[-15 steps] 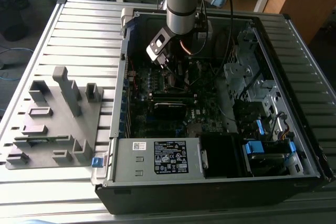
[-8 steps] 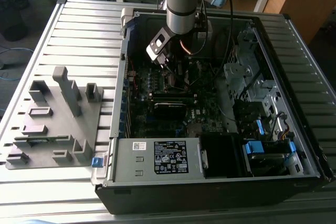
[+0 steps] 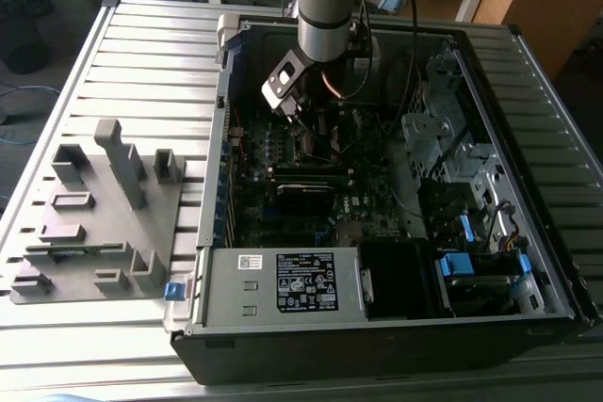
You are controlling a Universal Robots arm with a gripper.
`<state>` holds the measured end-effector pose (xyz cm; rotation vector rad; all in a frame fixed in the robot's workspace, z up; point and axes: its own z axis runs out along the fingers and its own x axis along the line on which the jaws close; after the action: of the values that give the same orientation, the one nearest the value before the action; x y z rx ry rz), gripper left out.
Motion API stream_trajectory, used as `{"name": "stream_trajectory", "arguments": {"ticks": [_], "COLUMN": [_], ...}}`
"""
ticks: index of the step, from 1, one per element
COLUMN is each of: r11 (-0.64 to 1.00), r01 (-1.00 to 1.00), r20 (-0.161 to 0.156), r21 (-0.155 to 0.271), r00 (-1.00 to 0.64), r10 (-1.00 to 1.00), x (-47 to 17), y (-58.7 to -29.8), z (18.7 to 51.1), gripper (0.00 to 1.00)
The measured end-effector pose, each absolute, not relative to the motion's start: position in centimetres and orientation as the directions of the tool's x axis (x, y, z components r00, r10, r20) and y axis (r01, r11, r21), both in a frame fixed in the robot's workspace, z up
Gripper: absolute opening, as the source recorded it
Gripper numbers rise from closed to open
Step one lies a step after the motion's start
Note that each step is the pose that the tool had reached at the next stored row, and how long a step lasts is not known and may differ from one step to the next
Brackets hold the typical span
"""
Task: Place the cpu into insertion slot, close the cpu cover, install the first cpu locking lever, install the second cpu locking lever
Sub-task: 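Place the cpu into insertion slot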
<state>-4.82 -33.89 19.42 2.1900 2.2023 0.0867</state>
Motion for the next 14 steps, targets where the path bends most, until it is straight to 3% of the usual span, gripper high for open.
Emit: {"name": "stream_trajectory", "arguments": {"ticks": [14], "r11": [0.005], "r01": [0.998], "r20": [0.015], "r21": [0.064], "r00": [-0.006], "r10": [1.000], "x": [-4.82], "y": [-33.88], "z": [19.44], "gripper": [0.54]}}
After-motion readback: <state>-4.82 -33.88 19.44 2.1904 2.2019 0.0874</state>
